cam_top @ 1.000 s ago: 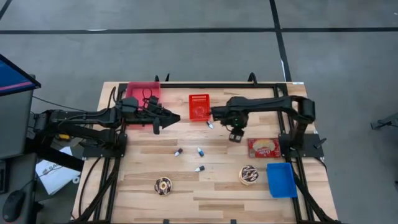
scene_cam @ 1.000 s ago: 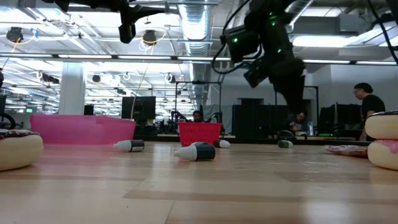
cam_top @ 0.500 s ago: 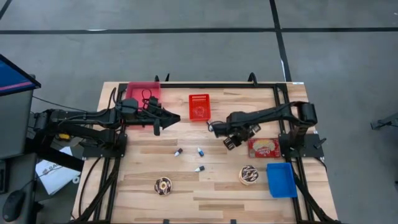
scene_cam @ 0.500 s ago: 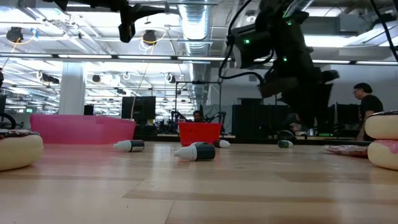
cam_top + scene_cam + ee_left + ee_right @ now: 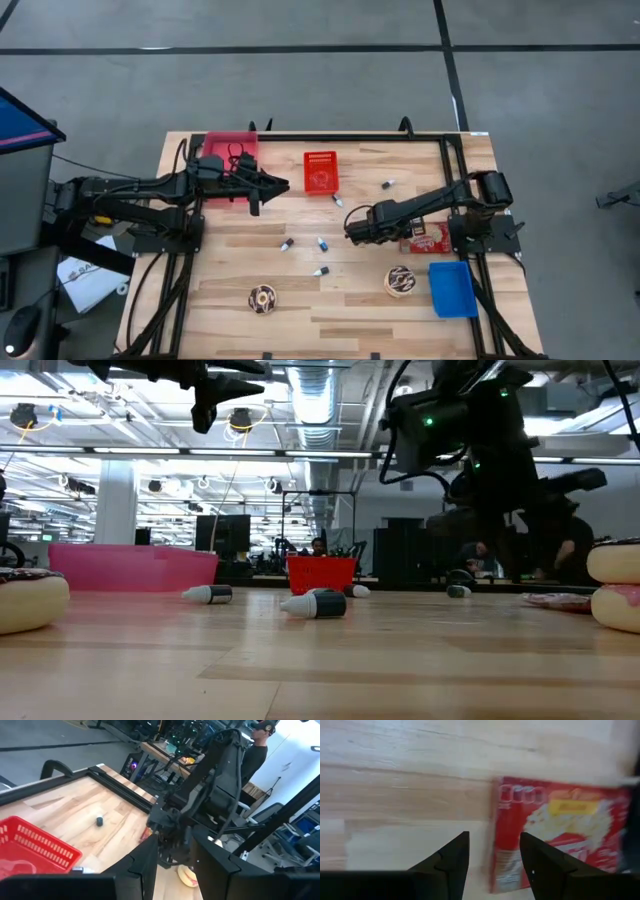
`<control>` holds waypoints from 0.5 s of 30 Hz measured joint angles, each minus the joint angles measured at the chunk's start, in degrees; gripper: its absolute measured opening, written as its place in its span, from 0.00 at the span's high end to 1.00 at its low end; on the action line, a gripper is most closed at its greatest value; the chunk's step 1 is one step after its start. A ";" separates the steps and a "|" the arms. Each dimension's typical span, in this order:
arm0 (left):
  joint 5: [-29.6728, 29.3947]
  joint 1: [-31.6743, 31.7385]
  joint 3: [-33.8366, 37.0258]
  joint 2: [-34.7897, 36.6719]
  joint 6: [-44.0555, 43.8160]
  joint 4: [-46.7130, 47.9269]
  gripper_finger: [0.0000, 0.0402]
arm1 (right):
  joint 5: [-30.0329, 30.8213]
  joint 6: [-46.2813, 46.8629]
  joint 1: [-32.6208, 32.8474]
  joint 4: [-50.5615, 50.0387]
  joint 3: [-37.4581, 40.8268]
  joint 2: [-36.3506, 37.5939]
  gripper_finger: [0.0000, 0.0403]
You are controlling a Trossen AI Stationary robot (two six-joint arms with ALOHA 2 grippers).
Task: Pick & Place Food Item
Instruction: Put the red popcorn bag into the pink bin
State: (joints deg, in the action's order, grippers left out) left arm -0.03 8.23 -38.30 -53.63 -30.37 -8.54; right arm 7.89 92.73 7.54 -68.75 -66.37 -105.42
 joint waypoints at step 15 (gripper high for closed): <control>1.90 2.80 0.00 0.00 0.15 -0.45 0.72 | -0.89 2.00 1.32 -4.72 -0.15 -9.87 0.59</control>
State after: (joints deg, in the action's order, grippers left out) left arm 1.87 11.03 -38.30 -53.63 -30.22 -8.98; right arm 7.00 94.73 8.86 -73.47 -66.52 -115.28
